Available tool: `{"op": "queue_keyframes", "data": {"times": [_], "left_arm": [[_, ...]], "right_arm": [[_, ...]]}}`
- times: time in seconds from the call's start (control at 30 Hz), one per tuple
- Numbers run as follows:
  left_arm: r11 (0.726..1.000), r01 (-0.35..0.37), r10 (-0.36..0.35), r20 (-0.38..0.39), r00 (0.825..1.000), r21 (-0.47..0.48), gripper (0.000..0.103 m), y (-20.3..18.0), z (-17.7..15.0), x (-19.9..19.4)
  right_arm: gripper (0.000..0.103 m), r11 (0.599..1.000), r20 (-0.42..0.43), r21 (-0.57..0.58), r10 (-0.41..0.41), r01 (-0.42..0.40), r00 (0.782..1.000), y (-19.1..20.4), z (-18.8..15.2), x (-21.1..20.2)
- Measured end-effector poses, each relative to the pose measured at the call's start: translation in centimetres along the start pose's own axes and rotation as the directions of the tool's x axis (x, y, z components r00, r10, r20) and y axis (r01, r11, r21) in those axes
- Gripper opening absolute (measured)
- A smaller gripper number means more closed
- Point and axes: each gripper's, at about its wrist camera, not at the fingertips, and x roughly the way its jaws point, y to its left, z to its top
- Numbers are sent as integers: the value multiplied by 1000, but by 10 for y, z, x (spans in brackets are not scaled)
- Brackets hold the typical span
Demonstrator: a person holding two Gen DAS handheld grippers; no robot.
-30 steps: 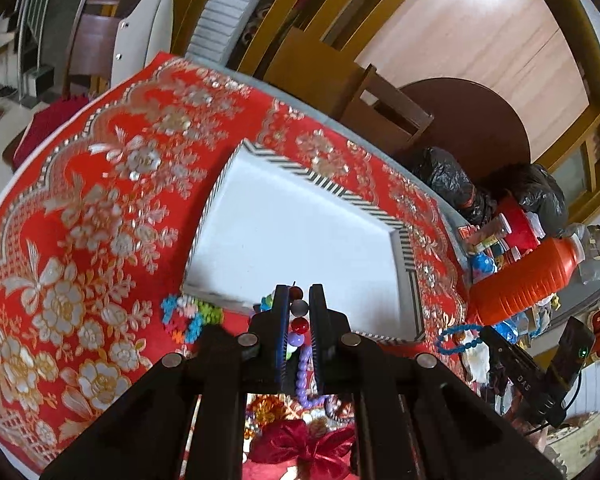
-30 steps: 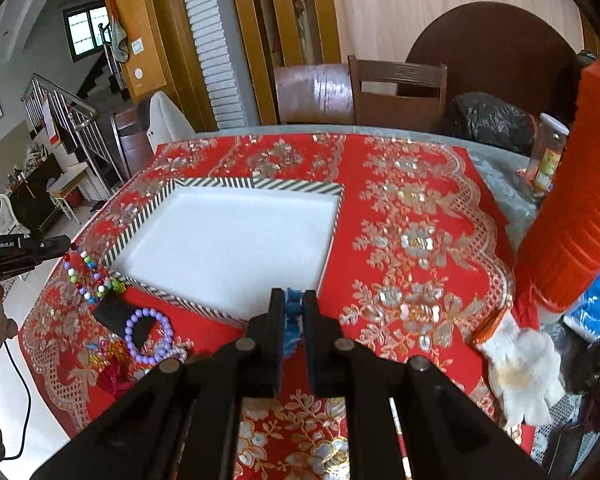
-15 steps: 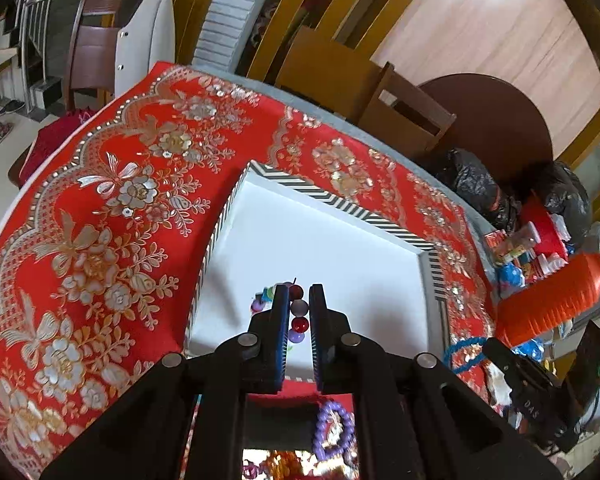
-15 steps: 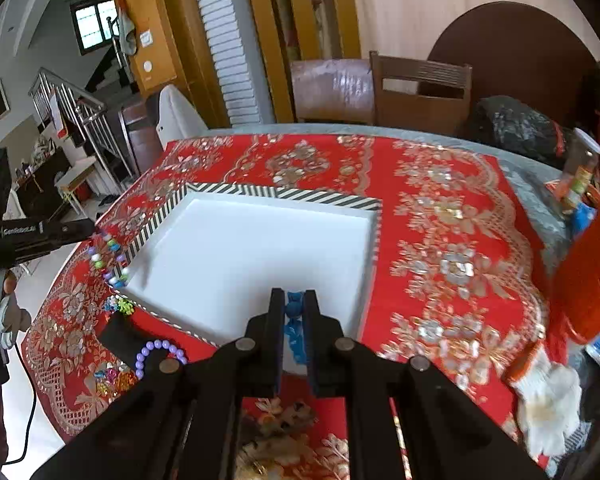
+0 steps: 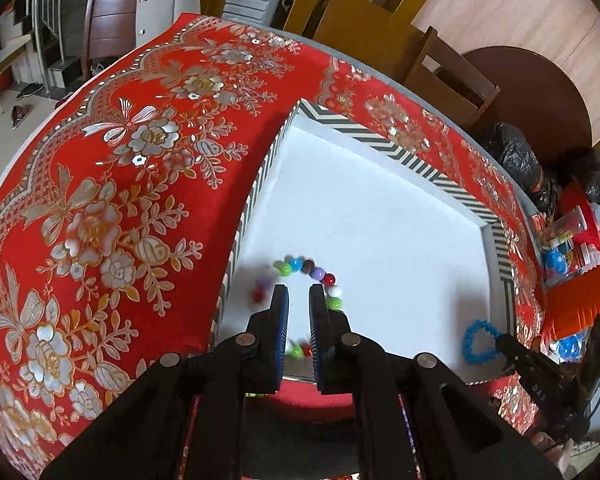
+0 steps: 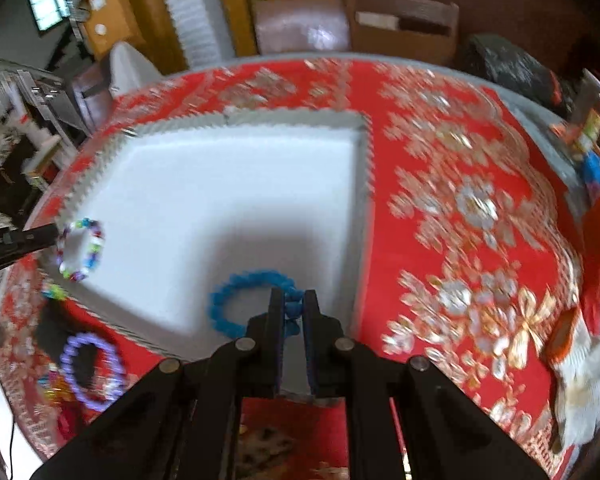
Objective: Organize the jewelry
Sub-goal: 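Carry both bracelets into the white tray and open both tools, then lower left tool onto the red satin bow and close on it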
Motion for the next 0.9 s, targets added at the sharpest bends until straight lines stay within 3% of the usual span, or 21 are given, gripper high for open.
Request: {"op": "queue_keyframes", "data": {"times": [0.13, 0.2, 0.27, 0.3, 0.47, 0.9], "left_arm": [[1000, -12, 11, 22, 1000, 23, 28, -5, -7, -5], [999, -22, 20, 41, 999, 40, 34, -8, -8, -9], [997, -49, 45, 64, 997, 67, 35, -13, -10, -14], [994, -65, 59, 77, 995, 83, 36, -16, -12, -17], [983, -126, 108, 128, 986, 136, 36, -25, -21, -32], [971, -151, 115, 197, 974, 183, 36, -42, -53, -63]], "right_arm": [[11, 1000, 2, -12, -17, 17, 1000, 2, -4, -1], [20, 1000, 11, -22, -13, 13, 1000, 5, -4, -5], [40, 1000, 29, -24, -16, 17, 999, 8, -4, -11], [43, 1000, 40, -25, -16, 17, 999, 9, -4, -14], [44, 1000, 76, -30, 8, -6, 997, 17, -9, -33], [54, 999, 160, -41, 0, 6, 987, 29, -37, -83]]}}
